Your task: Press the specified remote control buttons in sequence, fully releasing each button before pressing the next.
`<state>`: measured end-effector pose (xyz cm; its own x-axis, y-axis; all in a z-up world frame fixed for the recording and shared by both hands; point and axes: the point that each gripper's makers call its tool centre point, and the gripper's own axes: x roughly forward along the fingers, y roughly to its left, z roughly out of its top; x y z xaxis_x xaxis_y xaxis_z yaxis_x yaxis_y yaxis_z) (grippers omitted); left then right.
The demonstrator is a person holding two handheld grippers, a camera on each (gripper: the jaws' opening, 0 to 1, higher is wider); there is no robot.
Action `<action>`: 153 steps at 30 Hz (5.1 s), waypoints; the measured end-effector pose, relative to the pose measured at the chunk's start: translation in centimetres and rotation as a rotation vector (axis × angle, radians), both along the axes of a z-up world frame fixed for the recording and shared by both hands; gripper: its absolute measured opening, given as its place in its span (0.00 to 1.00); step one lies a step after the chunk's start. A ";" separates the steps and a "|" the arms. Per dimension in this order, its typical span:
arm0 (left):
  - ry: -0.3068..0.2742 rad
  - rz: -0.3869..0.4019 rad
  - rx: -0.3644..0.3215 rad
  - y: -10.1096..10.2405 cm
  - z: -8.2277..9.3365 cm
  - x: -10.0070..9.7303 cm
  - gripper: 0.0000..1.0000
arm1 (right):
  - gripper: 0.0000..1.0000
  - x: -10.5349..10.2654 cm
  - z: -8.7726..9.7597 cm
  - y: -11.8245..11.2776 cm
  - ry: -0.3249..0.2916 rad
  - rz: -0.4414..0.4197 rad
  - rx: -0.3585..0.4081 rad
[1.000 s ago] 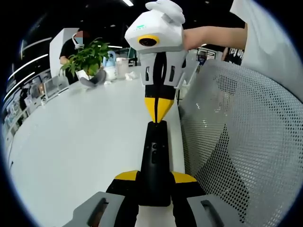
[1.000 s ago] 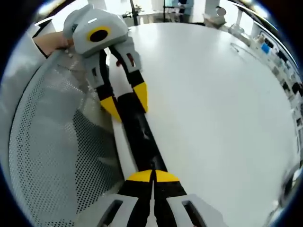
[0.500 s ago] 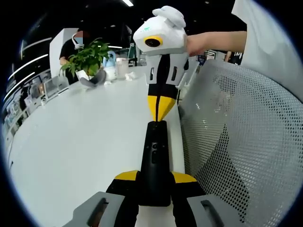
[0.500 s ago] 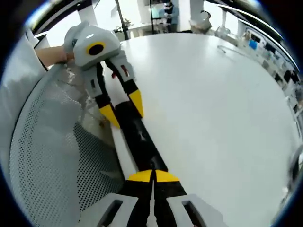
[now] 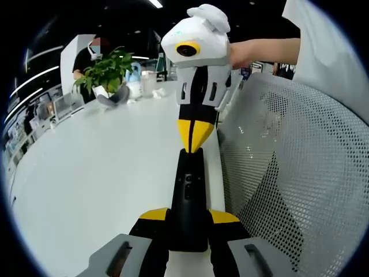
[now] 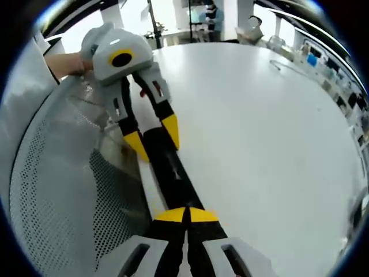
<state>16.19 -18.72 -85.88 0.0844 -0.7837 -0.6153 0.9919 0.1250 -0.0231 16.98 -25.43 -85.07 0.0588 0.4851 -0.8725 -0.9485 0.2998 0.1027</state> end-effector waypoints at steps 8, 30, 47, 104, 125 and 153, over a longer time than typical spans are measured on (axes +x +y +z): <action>0.000 -0.001 -0.001 0.0 0.0 0.0 0.25 | 0.00 0.0 -0.1 0.0 -0.007 0.020 -0.017; 0.001 0.000 -0.003 0.0 0.0 0.0 0.25 | 0.00 0.0 -0.2 0.0 -0.038 0.035 -0.045; 0.001 0.000 -0.003 0.0 0.0 0.0 0.25 | 0.00 0.1 -0.2 0.0 -0.045 0.003 -0.031; 0.000 0.000 -0.009 0.0 0.0 0.0 0.25 | 0.00 -0.3 -0.2 1.2 -0.111 0.144 -0.041; 0.001 -0.006 -0.007 0.0 0.0 0.0 0.25 | 0.00 -0.3 -0.4 1.4 -0.130 0.204 -0.114; 0.026 -0.039 -0.012 0.1 0.1 0.0 0.25 | 0.00 -0.5 -0.2 1.4 -0.161 0.288 -0.007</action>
<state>16.22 -18.67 -85.83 0.0377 -0.7933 -0.6077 0.9950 0.0858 -0.0503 16.50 -24.00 -85.26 0.0575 0.4960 -0.8664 -0.9983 0.0174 -0.0563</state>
